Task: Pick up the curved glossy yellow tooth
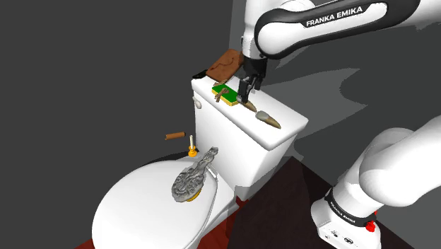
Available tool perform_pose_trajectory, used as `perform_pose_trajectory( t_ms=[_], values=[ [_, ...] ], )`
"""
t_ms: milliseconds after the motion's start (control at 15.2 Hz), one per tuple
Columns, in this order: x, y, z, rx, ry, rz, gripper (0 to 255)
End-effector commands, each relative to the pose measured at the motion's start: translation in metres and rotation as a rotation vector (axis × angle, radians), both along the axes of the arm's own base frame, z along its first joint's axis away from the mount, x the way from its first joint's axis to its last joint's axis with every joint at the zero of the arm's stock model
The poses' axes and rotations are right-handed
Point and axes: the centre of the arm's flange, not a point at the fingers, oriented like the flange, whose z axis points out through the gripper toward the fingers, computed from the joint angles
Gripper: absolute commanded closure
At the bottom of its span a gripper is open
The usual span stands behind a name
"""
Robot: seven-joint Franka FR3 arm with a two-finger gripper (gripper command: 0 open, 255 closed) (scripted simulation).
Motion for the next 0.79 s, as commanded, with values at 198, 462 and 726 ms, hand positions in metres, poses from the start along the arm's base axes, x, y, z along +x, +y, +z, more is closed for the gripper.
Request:
perform_pose_trajectory(
  t_ms=[198,462,726],
  values=[
    [0.004,0.002,-0.026,-0.005,-0.005,0.002,0],
    [0.004,0.002,-0.039,-0.005,-0.005,0.002,0],
    [0.003,0.003,-0.039,-0.005,-0.005,0.002,255]
  ],
)
